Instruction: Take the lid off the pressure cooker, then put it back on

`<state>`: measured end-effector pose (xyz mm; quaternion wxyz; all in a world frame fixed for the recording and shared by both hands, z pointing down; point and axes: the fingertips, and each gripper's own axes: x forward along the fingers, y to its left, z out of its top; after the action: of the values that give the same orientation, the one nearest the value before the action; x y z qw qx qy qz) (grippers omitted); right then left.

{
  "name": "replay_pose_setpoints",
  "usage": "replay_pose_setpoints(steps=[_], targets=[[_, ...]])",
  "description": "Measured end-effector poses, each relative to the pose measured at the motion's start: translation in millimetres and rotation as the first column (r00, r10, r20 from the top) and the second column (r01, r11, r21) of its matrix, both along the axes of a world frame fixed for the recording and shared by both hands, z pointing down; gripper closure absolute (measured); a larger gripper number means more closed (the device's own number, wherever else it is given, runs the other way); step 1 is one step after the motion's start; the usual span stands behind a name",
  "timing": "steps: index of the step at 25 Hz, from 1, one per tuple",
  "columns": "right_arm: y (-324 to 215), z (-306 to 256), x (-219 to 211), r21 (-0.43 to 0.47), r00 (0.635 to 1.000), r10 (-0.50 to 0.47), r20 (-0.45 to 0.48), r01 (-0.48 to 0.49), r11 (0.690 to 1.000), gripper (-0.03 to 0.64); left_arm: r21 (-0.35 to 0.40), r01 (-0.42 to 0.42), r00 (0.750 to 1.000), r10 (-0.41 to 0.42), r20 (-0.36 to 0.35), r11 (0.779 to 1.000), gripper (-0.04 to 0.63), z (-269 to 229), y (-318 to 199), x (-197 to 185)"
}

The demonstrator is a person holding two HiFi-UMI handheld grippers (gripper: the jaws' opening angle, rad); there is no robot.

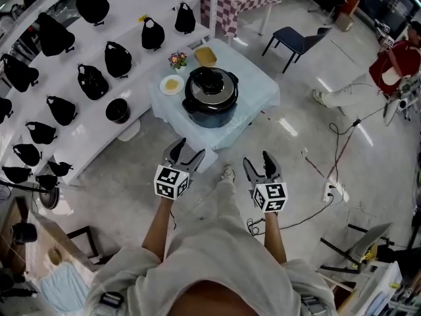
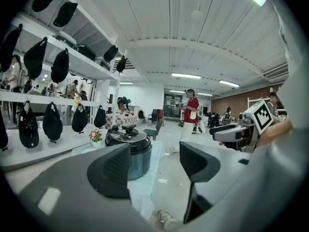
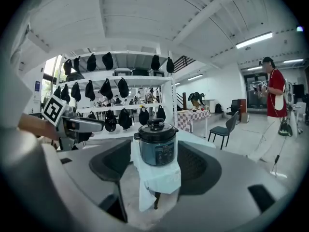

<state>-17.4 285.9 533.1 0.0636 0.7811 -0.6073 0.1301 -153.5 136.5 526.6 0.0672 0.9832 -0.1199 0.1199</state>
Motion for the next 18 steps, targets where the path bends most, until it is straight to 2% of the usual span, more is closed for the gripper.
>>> replay_pose_setpoints(steps=[3,12,18], targets=[[-26,4,30,-0.001,1.0,-0.026,0.006,0.026,1.0,0.337,0.025,0.021,1.0,-0.021,0.006,0.999,0.298,-1,-22,30],[-116,-8,138,-0.001,0.994,-0.107,0.024,0.107,0.994,0.337,0.015,0.09,0.996,-0.09,-0.007,0.996,0.298,-22,-101,142],[-159,-12,215,0.0,0.991,-0.128,0.041,0.128,0.992,0.337,0.041,0.128,0.992,-0.128,-0.012,0.991,0.298,-39,-143,211]])
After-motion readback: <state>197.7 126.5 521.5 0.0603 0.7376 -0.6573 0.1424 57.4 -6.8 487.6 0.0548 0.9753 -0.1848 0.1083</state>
